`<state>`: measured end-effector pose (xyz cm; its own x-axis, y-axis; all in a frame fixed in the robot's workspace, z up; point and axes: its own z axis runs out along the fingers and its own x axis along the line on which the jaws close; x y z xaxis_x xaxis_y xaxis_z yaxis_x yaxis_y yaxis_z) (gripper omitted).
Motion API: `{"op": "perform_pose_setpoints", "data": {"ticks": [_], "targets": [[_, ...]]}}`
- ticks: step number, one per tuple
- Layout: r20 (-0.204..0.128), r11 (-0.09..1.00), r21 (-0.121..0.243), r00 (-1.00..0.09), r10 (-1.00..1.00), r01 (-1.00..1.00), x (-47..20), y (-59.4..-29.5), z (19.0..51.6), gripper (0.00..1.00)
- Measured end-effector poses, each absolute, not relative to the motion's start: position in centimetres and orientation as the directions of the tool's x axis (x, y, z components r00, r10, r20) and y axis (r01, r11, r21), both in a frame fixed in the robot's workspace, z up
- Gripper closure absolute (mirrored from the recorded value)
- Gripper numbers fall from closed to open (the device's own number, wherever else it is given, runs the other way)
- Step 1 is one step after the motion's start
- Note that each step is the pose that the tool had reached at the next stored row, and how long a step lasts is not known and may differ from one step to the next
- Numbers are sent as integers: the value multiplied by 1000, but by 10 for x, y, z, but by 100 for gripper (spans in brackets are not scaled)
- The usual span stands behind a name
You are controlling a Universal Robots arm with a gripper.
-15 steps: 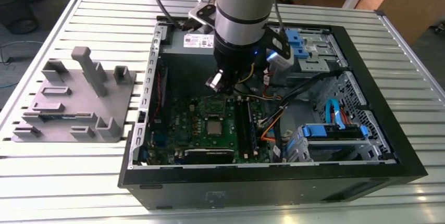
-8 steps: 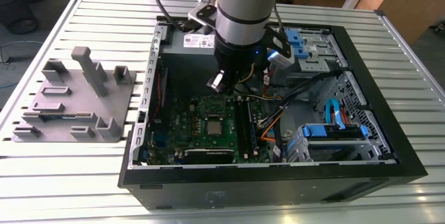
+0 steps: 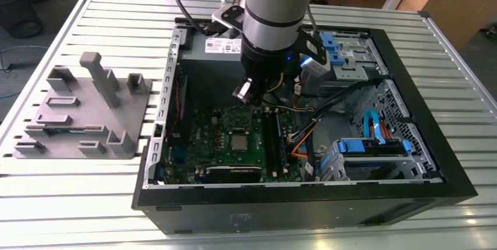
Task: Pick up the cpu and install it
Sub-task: 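Close the cpu cover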
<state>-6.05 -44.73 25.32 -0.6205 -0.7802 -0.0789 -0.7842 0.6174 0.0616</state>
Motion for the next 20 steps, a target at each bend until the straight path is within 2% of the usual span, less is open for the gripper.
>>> {"op": "perform_pose_setpoints", "data": {"ticks": [20], "targets": [[-82,597,64,-600,-796,-800,-60,-451,255,87]]}}
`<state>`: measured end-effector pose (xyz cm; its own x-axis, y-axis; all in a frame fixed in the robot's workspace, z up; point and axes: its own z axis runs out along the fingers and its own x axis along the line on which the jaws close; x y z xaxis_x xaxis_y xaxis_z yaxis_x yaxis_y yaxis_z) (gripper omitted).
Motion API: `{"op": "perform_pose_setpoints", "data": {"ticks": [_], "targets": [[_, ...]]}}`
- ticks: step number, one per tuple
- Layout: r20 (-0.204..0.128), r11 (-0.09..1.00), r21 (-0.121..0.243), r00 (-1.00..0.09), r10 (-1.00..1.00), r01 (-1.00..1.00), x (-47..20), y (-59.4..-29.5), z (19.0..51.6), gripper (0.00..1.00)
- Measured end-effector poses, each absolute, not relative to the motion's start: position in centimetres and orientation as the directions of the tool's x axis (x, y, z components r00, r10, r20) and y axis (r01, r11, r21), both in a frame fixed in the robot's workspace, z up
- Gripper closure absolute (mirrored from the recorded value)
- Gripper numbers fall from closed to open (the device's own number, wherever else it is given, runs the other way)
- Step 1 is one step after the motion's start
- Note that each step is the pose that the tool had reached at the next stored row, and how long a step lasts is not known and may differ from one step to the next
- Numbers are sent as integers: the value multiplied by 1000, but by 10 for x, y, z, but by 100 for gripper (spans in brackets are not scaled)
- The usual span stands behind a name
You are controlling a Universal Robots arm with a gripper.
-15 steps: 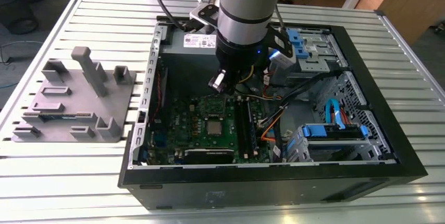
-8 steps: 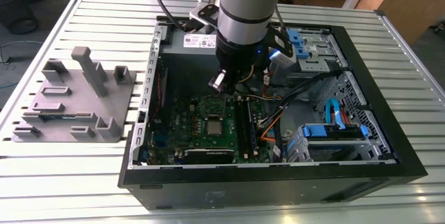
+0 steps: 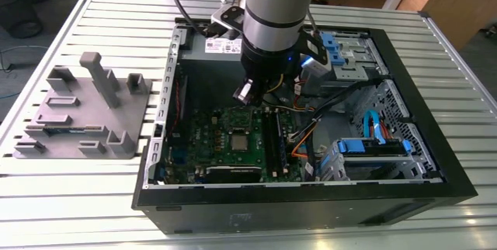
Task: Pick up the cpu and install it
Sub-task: 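Close the cpu cover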
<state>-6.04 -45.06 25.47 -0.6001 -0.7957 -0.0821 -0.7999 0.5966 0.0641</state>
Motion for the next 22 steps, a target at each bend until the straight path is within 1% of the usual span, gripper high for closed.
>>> {"op": "perform_pose_setpoints", "data": {"ticks": [22], "targets": [[-82,595,65,-598,-797,-801,-60,-456,256,87]]}}
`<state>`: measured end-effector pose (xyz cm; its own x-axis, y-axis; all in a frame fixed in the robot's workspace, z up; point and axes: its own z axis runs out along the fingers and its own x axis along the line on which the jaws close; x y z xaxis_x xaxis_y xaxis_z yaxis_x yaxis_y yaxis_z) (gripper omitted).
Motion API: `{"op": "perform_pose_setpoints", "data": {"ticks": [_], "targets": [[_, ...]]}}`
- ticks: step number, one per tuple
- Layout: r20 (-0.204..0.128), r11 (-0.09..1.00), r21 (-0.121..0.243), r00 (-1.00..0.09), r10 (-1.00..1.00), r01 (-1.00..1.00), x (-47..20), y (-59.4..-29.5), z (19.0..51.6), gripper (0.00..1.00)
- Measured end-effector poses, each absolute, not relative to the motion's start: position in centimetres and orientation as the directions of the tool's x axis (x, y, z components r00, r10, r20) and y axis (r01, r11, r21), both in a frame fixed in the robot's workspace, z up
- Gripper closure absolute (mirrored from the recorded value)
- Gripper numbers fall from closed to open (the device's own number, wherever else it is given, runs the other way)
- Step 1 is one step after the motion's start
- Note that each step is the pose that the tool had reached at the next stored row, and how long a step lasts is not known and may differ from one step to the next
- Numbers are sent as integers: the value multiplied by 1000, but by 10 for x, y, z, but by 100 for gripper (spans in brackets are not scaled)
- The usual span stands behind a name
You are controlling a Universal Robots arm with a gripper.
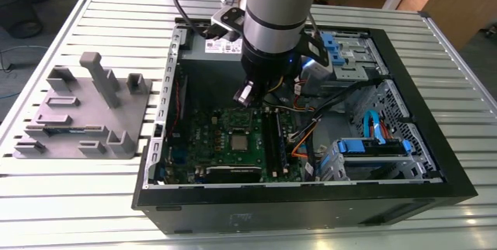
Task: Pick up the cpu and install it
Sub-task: 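Close the cpu cover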
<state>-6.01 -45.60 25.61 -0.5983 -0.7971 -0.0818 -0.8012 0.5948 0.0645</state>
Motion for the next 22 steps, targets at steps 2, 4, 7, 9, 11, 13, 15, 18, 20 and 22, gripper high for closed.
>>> {"op": "perform_pose_setpoints", "data": {"ticks": [2,4,7,9,11,13,15,18,20,22], "targets": [[-81,594,64,-598,-798,-802,-60,-457,256,87],[-81,594,64,-598,-798,-802,-60,-457,255,87],[-81,594,64,-598,-798,-802,-60,-457,254,87],[-81,594,64,-598,-798,-802,-60,-457,254,87],[-81,594,64,-598,-798,-802,-60,-457,253,87],[-81,594,64,-598,-798,-802,-60,-457,253,87],[-81,594,64,-598,-798,-802,-60,-457,253,87],[-81,594,64,-598,-798,-802,-60,-457,253,87],[-80,594,64,-598,-798,-802,-60,-457,253,87],[-80,597,63,-600,-796,-800,-60,-456,253,87]]}}
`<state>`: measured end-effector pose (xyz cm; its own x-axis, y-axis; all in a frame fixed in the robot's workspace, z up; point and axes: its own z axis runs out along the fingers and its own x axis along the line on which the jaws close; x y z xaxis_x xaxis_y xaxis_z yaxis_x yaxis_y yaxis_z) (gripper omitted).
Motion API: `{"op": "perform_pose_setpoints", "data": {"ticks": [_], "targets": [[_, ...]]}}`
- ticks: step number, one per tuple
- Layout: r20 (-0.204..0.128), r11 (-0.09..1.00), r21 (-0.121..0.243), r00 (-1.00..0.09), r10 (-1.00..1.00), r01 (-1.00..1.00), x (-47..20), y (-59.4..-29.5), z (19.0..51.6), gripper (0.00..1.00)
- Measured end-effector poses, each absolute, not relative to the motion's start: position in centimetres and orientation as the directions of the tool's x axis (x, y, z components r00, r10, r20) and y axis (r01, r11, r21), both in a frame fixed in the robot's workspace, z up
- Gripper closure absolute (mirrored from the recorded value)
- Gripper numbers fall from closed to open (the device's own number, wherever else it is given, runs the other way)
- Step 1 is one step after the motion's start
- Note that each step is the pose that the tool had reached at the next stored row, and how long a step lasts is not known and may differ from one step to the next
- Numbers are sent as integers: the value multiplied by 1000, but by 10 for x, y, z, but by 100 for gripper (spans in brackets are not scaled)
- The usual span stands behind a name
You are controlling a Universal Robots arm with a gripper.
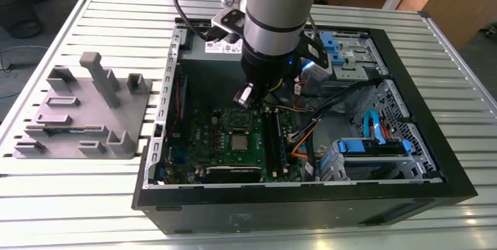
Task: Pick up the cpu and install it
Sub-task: 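Close the cpu cover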
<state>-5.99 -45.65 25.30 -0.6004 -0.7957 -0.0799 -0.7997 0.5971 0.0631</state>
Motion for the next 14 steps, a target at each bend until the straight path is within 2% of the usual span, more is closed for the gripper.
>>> {"op": "perform_pose_setpoints", "data": {"ticks": [14], "targets": [[-79,664,63,-667,-741,-745,-59,-456,252,87]]}}
